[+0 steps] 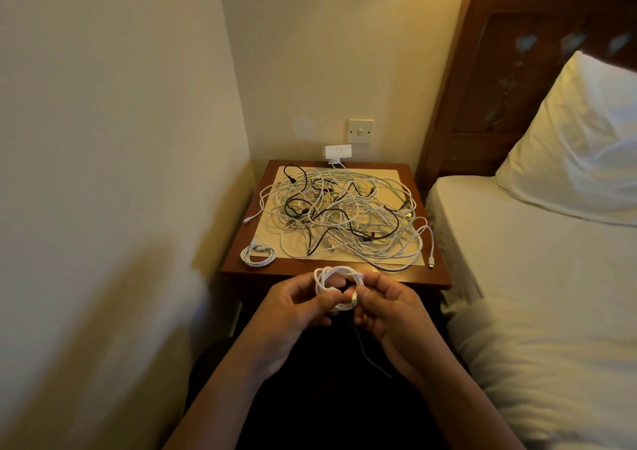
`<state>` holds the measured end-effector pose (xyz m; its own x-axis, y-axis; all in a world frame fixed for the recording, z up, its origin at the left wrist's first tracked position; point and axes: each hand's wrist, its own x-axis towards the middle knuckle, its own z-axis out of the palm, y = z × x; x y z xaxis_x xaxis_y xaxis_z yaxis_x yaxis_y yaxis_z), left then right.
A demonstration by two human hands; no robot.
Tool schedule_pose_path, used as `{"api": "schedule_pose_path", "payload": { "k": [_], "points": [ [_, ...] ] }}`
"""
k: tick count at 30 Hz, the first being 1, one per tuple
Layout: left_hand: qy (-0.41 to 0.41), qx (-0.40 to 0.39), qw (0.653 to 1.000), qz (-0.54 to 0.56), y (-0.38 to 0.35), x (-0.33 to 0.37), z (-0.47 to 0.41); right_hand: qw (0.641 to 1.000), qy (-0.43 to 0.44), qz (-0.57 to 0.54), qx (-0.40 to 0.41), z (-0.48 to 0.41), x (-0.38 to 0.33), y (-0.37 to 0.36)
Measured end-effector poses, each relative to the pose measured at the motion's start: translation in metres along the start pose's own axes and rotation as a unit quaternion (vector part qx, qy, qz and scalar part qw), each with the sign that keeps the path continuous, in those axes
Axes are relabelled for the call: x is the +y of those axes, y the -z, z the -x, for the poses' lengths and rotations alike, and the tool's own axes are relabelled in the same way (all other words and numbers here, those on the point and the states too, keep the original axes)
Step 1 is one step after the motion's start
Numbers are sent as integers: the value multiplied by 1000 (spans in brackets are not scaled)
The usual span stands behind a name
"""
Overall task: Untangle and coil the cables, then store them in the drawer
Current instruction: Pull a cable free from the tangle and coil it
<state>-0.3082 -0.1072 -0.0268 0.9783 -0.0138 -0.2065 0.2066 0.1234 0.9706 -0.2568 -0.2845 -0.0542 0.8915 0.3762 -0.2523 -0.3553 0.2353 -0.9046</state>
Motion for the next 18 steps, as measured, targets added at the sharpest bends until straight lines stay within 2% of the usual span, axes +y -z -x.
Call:
{"api": "schedule_pose_path", "payload": {
  "k": [3, 5, 11, 14, 18],
  "points": [
    [24, -24, 995, 97, 0, -1, -1, 1000, 7, -15, 6, -3, -1, 1],
    [25, -12, 991, 129, -3, 0, -3, 1000, 21, 0, 15, -2, -4, 1],
    [-3, 58, 992, 110, -10, 1, -6, 994, 64, 79, 35, 4, -15, -1],
    [1, 49, 993, 108, -12, 1, -6, 983, 104, 145, 35, 8, -21, -4],
    [20, 12, 987, 158, -9, 4, -4, 957, 141, 248, 41, 10, -25, 0]
  ]
}}
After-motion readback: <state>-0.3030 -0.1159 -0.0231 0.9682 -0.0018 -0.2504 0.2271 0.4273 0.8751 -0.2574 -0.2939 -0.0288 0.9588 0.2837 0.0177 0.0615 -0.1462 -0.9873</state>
